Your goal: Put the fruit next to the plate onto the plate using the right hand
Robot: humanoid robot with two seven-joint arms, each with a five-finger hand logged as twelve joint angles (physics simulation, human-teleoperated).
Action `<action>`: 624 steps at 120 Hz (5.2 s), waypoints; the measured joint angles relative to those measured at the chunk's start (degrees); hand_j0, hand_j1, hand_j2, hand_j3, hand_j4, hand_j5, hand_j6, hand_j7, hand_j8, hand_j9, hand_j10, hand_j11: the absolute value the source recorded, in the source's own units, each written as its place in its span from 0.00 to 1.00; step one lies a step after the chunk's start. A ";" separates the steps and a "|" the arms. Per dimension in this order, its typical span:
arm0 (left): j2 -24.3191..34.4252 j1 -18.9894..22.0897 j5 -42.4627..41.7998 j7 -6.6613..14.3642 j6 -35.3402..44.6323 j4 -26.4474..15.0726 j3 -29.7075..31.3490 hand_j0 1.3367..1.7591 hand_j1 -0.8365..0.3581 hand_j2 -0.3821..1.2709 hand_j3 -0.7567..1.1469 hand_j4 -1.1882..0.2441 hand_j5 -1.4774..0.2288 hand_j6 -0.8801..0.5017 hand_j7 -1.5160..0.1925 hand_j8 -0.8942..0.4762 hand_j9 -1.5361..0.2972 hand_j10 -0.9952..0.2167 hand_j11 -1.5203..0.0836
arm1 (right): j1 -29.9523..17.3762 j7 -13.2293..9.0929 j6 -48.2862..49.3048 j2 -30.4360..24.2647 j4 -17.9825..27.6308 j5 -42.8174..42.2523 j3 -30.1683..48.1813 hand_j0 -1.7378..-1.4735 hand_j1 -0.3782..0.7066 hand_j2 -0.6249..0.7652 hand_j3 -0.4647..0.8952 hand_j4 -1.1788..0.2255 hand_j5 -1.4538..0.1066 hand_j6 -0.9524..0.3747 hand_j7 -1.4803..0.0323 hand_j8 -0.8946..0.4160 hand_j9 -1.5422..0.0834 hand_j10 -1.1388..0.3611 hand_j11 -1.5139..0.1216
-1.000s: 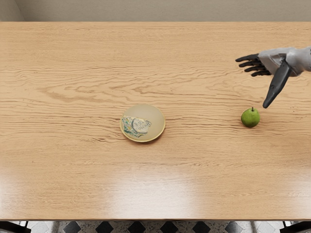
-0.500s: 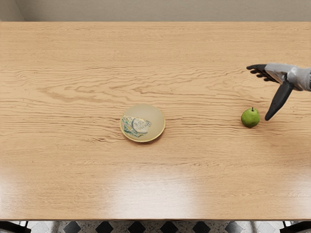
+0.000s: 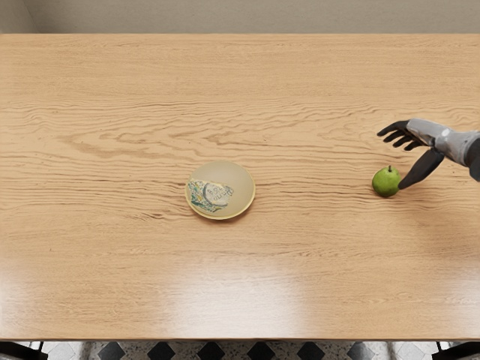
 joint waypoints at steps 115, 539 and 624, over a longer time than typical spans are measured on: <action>0.00 0.00 0.00 -0.01 -0.01 0.00 0.00 0.76 0.97 0.23 0.40 0.81 0.85 0.62 0.87 0.64 0.82 0.80 0.93 | -6.88 2.26 -7.40 3.44 -0.24 -5.58 0.00 0.30 0.41 0.40 0.34 0.59 0.64 0.45 0.68 0.41 0.67 0.52 0.65; 0.00 0.00 0.00 -0.01 -0.01 0.00 0.00 0.76 0.97 0.23 0.40 0.81 0.85 0.62 0.87 0.64 0.82 0.80 0.93 | 2.61 -0.11 16.60 14.20 -3.63 15.54 6.65 0.33 0.63 0.66 0.34 0.31 0.19 0.38 0.29 0.47 0.28 0.46 0.28; 0.00 0.00 0.00 -0.01 -0.01 0.00 0.01 0.76 0.97 0.23 0.40 0.81 0.85 0.62 0.87 0.64 0.82 0.80 0.93 | 9.00 -2.40 16.11 29.59 -7.09 14.10 5.79 0.31 0.56 0.62 0.34 0.30 0.20 0.34 0.29 0.44 0.26 0.43 0.26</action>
